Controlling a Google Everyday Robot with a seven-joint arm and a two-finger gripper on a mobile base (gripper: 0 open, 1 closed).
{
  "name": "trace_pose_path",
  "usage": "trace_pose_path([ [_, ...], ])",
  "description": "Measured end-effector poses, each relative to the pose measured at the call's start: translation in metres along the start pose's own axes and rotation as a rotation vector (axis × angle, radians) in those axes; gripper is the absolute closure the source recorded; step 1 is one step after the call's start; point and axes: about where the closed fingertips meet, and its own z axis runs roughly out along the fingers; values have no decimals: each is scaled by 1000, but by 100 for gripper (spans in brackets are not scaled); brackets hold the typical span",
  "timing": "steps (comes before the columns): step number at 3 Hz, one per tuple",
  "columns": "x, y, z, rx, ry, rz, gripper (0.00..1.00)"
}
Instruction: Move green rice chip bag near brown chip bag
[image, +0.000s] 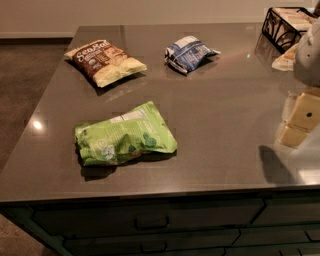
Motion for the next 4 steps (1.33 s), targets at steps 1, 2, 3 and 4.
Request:
trace_pose_path([
  [1,0,0,0,0,0,0,0],
  [2,-33,4,14,-37,-96,-18,0],
  [3,-73,7,29,-61,-174,-51,0],
  [4,-122,13,54,-84,-217,-98,0],
])
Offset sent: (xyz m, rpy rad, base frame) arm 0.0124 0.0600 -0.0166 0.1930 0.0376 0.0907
